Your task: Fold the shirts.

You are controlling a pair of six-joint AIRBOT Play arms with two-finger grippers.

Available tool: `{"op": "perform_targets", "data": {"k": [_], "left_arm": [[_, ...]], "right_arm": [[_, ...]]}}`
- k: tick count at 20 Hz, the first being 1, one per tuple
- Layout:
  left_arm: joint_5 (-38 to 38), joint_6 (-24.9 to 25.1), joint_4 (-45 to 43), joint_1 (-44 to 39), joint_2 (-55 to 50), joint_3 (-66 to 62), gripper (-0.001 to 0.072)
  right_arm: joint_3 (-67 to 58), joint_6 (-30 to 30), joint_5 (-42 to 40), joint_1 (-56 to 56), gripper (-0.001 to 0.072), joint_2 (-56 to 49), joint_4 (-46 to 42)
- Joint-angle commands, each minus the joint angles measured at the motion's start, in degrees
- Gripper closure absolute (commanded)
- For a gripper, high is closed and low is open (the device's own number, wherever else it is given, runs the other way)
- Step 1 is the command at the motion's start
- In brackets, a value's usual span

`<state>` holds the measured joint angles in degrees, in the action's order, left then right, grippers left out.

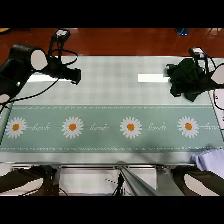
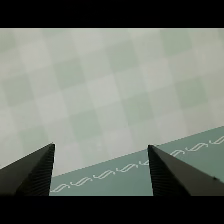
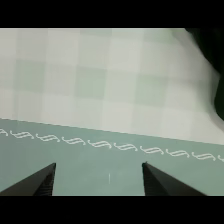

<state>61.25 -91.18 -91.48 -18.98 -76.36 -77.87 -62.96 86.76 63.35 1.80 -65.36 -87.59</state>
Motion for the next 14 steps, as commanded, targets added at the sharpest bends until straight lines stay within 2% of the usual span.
{"op": "perform_targets", "data": {"k": [1,5,8,10,13,14], "left_arm": [[0.0,0.0,0.0,0.0,0.0,0.0,0.0002],[0.0,0.0,0.0,0.0,0.0,0.0,0.0002],[0.0,0.0,0.0,0.0,0.0,0.0,0.0002],[-1.3,0.0,0.0,0.0,0.0,0.0,0.0002],[-2.8,0.0,0.0,0.0,0.0,0.0,0.0002],[-2.8,0.0,0.0,0.0,0.0,0.0,0.0002]], "right_arm": [[-0.1,0.0,0.0,0.0,0.0105,0.0,0.0],[-0.1,0.0,-1.1,0.0,0.0105,0.0,0.0],[-0.1,0.0,-6.4,0.1,0.0105,0.0,0.0],[-0.1,1.4,-13.0,0.0,0.011,0.0,-5.1],[-0.1,16.7,-24.3,-2.8,0.011,-0.6,-22.2],[-0.1,20.1,-28.0,-5.1,0.011,-1.3,-24.4]]}}
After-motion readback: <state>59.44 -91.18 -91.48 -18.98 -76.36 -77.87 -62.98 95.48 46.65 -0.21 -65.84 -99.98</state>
